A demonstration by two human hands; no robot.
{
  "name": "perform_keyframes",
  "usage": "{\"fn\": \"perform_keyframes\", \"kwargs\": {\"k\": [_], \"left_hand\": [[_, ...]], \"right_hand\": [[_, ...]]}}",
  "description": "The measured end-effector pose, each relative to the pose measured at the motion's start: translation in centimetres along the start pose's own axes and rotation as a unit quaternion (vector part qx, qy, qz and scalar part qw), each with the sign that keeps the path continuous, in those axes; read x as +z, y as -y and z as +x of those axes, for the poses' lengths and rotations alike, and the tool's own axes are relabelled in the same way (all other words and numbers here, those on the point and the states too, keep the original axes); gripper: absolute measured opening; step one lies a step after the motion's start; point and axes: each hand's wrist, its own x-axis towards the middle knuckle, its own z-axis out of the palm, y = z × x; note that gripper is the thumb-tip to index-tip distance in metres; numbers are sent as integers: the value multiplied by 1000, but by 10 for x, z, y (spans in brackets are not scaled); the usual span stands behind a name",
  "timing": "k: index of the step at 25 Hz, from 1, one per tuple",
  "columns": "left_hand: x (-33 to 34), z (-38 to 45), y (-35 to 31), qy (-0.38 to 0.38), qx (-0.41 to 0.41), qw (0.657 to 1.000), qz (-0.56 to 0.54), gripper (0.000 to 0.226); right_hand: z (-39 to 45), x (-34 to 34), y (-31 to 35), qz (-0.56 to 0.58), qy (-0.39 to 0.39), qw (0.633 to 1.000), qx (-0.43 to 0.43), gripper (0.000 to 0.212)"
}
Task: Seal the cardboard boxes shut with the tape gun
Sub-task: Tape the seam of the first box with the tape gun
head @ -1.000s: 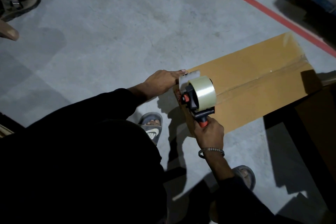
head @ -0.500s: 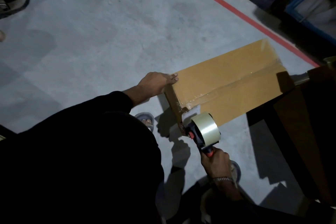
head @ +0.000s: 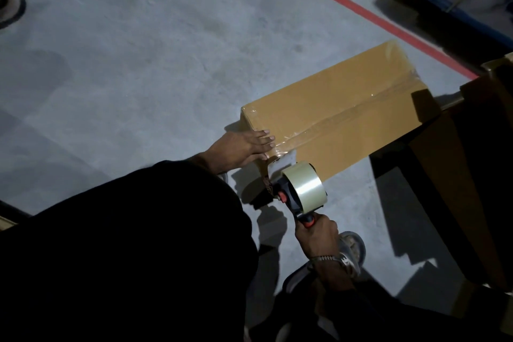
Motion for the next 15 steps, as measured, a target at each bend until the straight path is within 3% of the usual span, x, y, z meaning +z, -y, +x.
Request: {"fn": "perform_keyframes", "kwargs": {"k": [6, 12, 15], "left_hand": [[-11, 1, 2, -7, -44, 998, -43, 34], [-9, 1, 1, 2, -39, 997, -60, 34], [-11, 5, -7, 49, -70, 995, -43, 42]], "right_hand": [[-6, -7, -4, -24, -34, 996, -77, 38], [-40, -22, -46, -40, -13, 999, -16, 24], [-48, -27, -53, -14, 18, 999, 44, 28]]}}
